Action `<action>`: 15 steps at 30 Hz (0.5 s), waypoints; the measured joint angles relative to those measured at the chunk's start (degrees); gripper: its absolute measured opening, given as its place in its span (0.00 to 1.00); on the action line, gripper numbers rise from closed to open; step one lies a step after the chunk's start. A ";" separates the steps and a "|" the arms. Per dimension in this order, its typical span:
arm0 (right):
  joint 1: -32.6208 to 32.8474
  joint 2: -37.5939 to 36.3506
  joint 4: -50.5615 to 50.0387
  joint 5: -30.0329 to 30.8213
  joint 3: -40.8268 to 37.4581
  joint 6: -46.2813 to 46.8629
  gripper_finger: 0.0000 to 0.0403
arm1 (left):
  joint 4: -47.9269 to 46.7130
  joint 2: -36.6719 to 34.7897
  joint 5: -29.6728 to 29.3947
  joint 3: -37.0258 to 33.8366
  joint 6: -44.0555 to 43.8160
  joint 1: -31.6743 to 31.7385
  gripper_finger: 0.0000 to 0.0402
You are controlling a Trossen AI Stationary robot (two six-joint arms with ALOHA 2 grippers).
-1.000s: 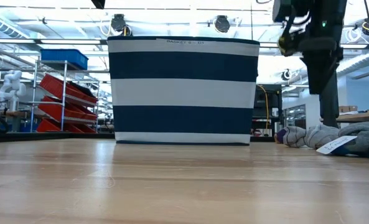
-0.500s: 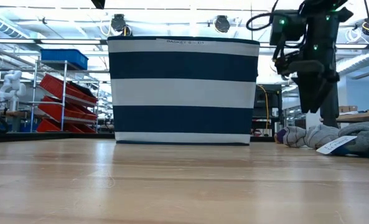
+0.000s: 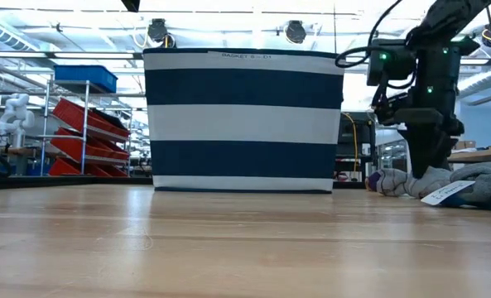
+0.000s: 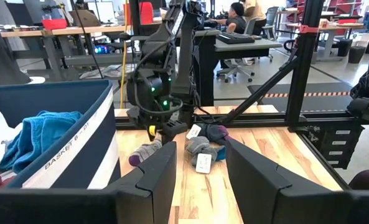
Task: Sort clothes
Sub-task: Put the purple socks into the blue laundry organizer
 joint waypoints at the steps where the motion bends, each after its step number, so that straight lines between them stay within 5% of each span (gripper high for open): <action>1: 0.00 0.00 1.10 -0.65 -0.53 0.02 0.74 | 0.01 0.00 0.00 0.00 0.00 0.01 0.37; 6: 0.02 0.02 9.31 -4.43 -3.70 0.18 0.74 | 0.02 0.00 0.00 0.00 0.00 0.00 0.37; 15: 0.02 0.02 14.43 -1.84 -7.72 2.24 0.74 | -0.02 0.00 0.00 0.00 0.05 -0.01 0.37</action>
